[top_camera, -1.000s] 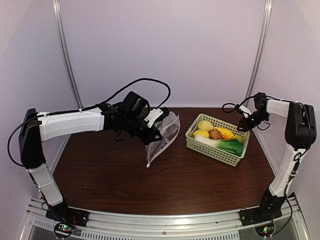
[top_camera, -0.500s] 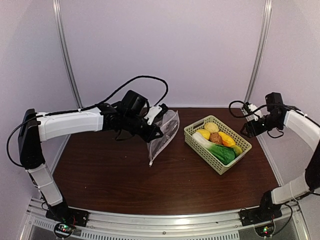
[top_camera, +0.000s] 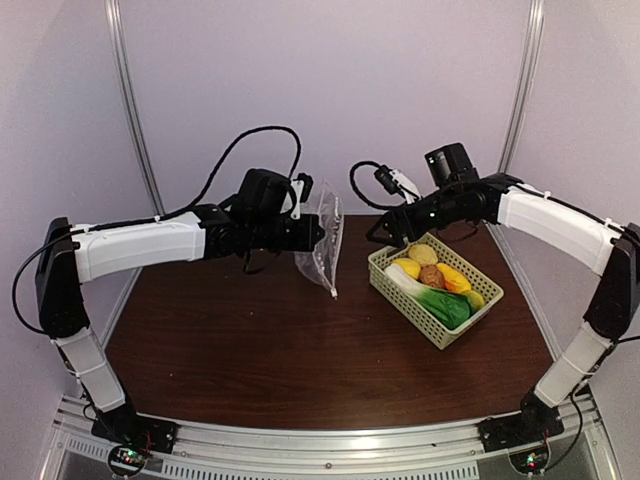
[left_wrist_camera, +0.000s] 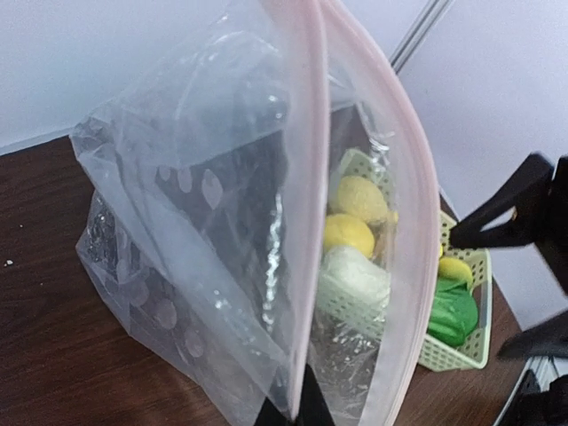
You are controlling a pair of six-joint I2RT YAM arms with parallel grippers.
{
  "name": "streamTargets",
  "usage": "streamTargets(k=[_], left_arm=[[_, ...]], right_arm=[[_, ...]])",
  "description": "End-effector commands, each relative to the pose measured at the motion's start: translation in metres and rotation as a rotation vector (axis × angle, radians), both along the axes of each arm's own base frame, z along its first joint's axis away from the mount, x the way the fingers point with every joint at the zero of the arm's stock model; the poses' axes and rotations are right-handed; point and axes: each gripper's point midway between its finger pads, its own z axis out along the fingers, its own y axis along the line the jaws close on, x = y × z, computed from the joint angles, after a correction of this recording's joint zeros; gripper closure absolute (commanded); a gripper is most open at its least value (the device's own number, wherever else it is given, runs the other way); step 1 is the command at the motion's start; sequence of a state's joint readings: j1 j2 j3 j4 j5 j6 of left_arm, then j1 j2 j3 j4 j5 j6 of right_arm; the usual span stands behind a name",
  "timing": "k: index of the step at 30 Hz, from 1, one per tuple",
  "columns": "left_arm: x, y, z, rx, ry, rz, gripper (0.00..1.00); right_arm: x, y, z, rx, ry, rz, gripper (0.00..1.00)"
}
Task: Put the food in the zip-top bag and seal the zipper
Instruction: Adjust the zipper on the food storage bag.
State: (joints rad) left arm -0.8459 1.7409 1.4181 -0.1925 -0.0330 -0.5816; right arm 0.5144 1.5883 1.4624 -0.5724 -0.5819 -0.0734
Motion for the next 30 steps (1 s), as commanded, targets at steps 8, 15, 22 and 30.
streamTargets(k=[8,15,22,30], left_arm=[[0.019,-0.015,0.056,-0.216,-0.058,0.137,1.00],[0.015,-0.016,0.053,-0.205,-0.054,0.126,1.00],[0.016,-0.004,0.050,-0.174,-0.070,0.167,1.00],[0.020,0.039,0.056,-0.142,-0.134,0.343,1.00]], right_arm=[[0.011,0.071,0.046,0.201,0.029,-0.003,0.31],[0.038,0.069,0.040,0.155,0.005,-0.148,0.65],[0.050,0.069,0.039,0.063,-0.049,-0.216,1.00],[0.071,-0.009,0.061,-0.157,-0.279,-0.684,1.00]])
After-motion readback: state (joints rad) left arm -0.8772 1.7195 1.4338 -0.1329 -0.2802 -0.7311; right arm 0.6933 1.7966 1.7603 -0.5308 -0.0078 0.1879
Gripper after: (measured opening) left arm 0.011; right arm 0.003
